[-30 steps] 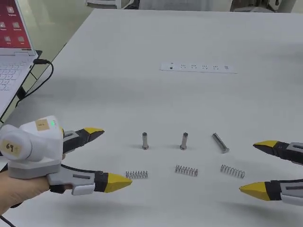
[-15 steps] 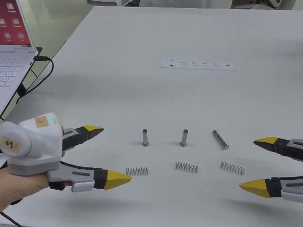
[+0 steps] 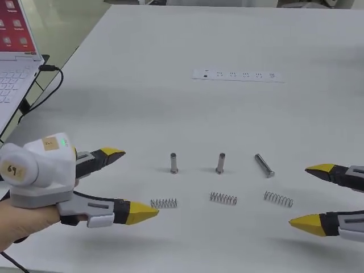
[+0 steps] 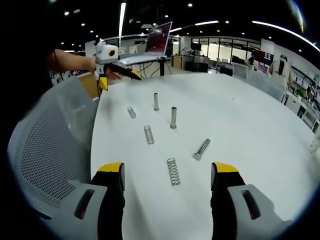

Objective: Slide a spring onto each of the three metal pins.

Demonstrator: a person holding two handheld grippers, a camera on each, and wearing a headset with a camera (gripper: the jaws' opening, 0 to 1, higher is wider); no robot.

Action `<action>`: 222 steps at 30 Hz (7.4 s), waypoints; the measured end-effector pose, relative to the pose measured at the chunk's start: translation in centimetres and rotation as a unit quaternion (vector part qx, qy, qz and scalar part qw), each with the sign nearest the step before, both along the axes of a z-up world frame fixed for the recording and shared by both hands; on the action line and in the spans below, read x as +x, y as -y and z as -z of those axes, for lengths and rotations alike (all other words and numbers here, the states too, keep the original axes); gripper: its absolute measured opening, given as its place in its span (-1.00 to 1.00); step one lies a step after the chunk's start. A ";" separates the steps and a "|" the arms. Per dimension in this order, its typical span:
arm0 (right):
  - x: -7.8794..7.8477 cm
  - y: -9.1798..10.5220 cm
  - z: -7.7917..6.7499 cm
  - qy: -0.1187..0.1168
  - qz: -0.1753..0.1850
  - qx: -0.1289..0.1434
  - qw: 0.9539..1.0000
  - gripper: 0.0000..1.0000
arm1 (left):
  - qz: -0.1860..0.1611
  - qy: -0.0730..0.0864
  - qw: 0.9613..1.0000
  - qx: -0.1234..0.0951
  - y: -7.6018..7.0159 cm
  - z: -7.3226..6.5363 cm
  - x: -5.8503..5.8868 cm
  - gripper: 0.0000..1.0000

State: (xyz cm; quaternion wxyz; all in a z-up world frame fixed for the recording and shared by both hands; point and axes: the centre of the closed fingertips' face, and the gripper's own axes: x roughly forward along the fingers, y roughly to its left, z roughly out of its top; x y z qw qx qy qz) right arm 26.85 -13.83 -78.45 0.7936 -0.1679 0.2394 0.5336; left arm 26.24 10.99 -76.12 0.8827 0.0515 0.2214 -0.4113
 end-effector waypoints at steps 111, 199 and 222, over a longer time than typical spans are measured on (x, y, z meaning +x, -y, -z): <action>11.1 -3.9 5.1 -0.113 0.093 -0.115 0.983 -0.58 | -0.005 -0.021 0.999 0.024 -1.3 2.4 -0.3 0.68; 10.7 -3.4 4.0 -0.139 0.163 -0.061 0.975 -0.89 | 0.009 -0.023 0.999 0.035 -0.6 3.1 -0.4 0.64; 10.7 -3.5 2.8 -0.104 0.158 -0.026 0.982 -0.89 | 0.005 -0.021 0.999 0.030 -0.4 2.9 -0.3 0.64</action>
